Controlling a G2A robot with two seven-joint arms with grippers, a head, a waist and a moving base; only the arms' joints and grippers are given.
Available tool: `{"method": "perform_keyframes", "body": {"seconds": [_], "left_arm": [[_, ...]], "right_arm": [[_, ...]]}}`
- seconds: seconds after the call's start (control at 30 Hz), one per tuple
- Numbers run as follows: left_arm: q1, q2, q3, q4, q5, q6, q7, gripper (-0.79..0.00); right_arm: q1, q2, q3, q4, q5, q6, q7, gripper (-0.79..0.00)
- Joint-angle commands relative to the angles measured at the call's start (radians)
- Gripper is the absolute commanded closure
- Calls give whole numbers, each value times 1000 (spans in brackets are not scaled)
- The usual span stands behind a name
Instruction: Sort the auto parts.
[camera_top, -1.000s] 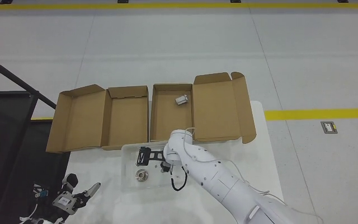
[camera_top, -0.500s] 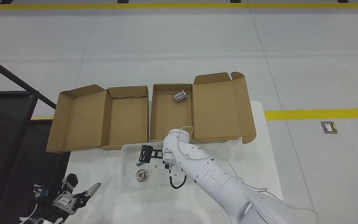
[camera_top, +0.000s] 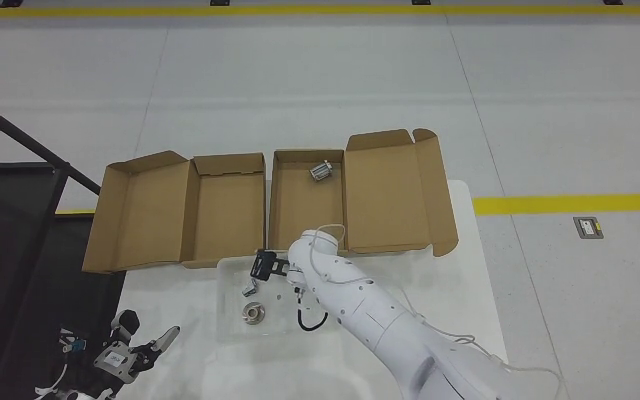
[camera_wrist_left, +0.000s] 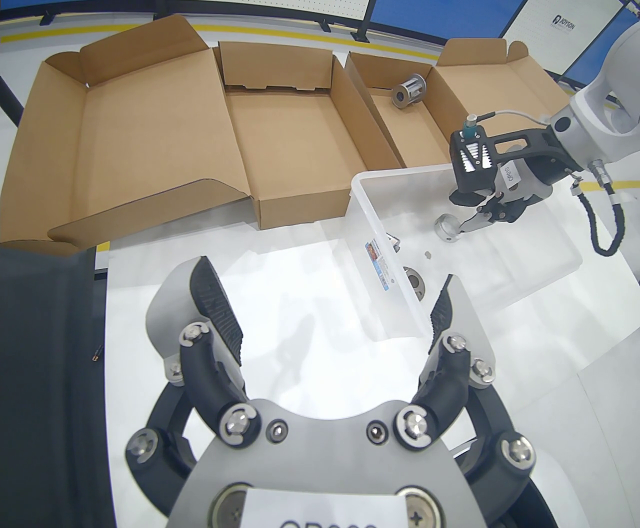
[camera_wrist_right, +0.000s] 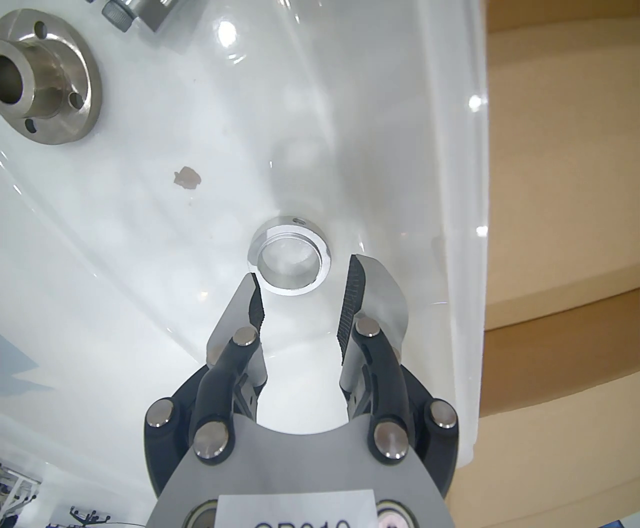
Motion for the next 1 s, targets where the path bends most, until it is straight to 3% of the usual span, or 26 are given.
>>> {"method": "perform_keyframes", "body": {"seconds": [0.0,0.37,0.97], "left_arm": [[0,0,0,0,0,0,0,-785],[0,0,0,0,0,0,0,-785],[0,0,0,0,0,0,0,-785]], "right_arm": [[5,-6,6,20,13,10,-6,-360],[25,-40,30,103,58,77,-5,-280],[39,-75,48,199,71,181,-59,-265]]}}
